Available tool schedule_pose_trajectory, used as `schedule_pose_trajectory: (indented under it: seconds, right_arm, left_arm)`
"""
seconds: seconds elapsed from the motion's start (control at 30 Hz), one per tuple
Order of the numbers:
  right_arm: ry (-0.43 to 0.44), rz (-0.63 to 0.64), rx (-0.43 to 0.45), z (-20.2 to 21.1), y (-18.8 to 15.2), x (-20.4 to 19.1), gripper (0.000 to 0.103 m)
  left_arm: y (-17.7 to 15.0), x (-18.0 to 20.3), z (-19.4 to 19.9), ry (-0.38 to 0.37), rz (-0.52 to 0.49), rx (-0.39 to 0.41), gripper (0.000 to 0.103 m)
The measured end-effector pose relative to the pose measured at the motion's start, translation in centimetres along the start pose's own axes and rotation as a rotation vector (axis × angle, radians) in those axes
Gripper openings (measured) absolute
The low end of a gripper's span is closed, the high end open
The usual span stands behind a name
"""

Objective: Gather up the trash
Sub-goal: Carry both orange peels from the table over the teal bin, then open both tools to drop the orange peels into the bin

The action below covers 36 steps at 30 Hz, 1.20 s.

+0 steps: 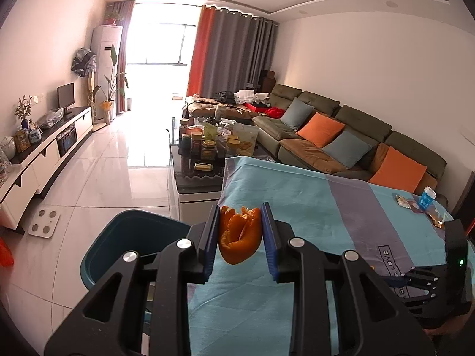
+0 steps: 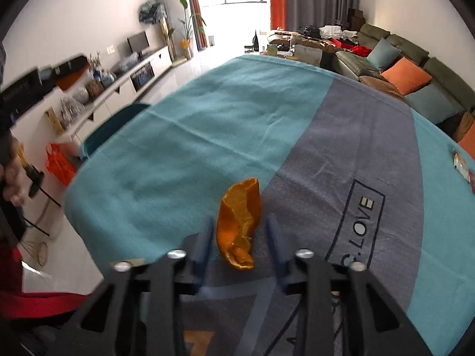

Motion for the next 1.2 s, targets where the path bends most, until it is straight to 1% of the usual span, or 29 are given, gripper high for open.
schedule_pose_trajectory:
  seconds: [0.03, 0.1, 0.2, 0.27, 0.43, 0.57, 0.7, 0.8, 0.87, 0.97, 1.1, 1.2]
  right_arm:
    - [0.002, 0.000, -0.002, -0.1, 0.0, 0.0, 0.027]
    - [0.010, -0.014, 0.010, 0.1, 0.1, 0.0, 0.021]
    - [0.012, -0.021, 0.033, 0.7, 0.8, -0.1, 0.019]
    - [0.014, 0.001, 0.061, 1.4, 1.9, -0.9, 0.018]
    - [0.051, 0.076, 0.123, 2.4, 5.9, -3.8, 0.018]
    - [0.099, 0.149, 0.178, 3.1, 9.5, -7.0, 0.018]
    - [0.151, 0.212, 0.208, 2.9, 12.8, -10.2, 0.018]
    - [0.196, 0.246, 0.209, 1.8, 15.0, -12.5, 0.018]
    - [0.234, 0.261, 0.198, 0.8, 16.0, -13.9, 0.018]
    - [0.267, 0.280, 0.179, -0.9, 17.3, -15.8, 0.018]
    - [0.296, 0.303, 0.141, -3.2, 18.1, -17.8, 0.018]
    - [0.299, 0.321, 0.111, -5.0, 18.5, -18.9, 0.018]
  left_arm:
    - [0.0, -0.2, 0.0, 0.002, 0.001, 0.001, 0.028]
    - [0.0, -0.3, 0.0, 0.005, 0.006, 0.002, 0.028]
    - [0.2, -0.5, 0.1, 0.008, 0.010, 0.008, 0.028]
    - [0.3, -0.7, 0.2, 0.011, 0.014, 0.014, 0.028]
    - [0.7, -1.8, 0.6, 0.031, 0.024, 0.029, 0.028]
    - [1.0, -3.4, 1.1, 0.067, 0.034, 0.040, 0.028]
    - [1.0, -5.3, 1.6, 0.108, 0.045, 0.045, 0.028]
    - [0.7, -7.0, 1.9, 0.141, 0.056, 0.040, 0.028]
    - [0.4, -8.1, 1.9, 0.160, 0.064, 0.034, 0.028]
    - [0.0, -9.6, 1.9, 0.189, 0.072, 0.021, 0.028]
    - [-0.8, -11.3, 1.5, 0.215, 0.083, -0.004, 0.029]
    - [-1.3, -12.5, 0.4, 0.229, 0.090, -0.029, 0.029]
Point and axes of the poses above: each gripper's, at about its wrist camera, not at the fingertips, and z roughly against the way its jaws point, x to its right, y to its top, the point moved 8 cm from there along -z, roughly the way its jaws point, and after that the axes turned 8 degrees about y, right-handed, at the moved point
